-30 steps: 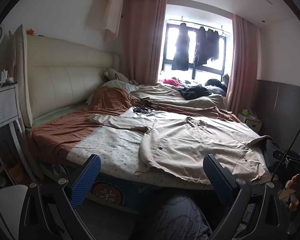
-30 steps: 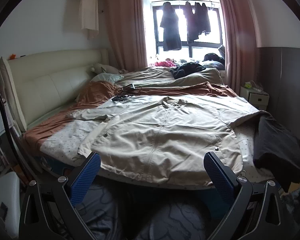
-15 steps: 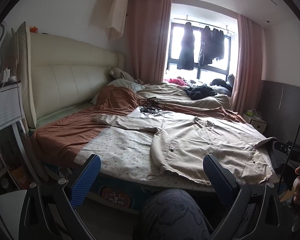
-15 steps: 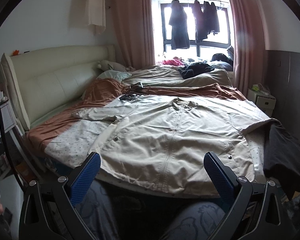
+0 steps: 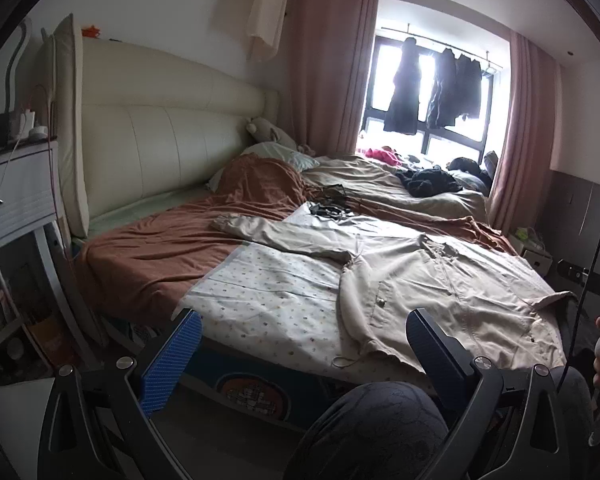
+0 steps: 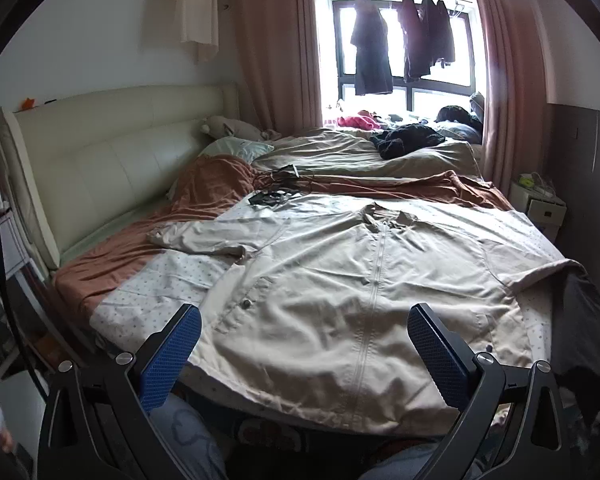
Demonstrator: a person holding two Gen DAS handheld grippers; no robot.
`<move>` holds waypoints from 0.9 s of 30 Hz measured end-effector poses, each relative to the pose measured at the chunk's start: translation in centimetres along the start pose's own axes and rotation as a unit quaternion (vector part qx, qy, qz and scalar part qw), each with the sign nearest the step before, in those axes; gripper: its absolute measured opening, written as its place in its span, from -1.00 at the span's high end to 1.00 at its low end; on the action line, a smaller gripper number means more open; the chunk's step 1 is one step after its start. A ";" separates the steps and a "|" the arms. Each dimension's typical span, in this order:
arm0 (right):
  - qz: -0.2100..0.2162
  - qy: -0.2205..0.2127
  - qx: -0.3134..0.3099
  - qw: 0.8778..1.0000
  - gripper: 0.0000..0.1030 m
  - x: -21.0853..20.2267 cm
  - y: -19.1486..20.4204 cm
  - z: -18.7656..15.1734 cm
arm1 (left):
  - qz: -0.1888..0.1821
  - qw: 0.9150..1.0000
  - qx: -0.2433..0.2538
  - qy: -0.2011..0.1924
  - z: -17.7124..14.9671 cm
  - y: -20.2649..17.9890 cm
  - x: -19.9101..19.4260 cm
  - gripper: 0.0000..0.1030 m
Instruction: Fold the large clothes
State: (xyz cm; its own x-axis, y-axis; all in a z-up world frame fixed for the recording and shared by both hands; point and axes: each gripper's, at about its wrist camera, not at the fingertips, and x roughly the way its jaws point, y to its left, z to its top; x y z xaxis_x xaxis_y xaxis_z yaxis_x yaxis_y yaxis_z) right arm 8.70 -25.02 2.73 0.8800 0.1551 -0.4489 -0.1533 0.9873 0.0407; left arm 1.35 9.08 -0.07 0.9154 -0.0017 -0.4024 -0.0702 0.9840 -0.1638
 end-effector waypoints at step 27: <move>0.061 0.112 0.045 0.991 -1.00 21.5 -1.2 6.4 | 0.079 0.988 -0.092 0.092 6.6 6.9 20.9 -0.79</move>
State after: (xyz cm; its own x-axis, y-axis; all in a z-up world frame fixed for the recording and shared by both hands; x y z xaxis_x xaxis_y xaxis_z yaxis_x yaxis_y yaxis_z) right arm 30.72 -22.62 -1.23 0.7344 0.2714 -0.6221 -0.2016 0.9624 0.1819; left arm 22.64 17.06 -3.63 0.8009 0.1003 -0.5903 -0.2933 0.9252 -0.2408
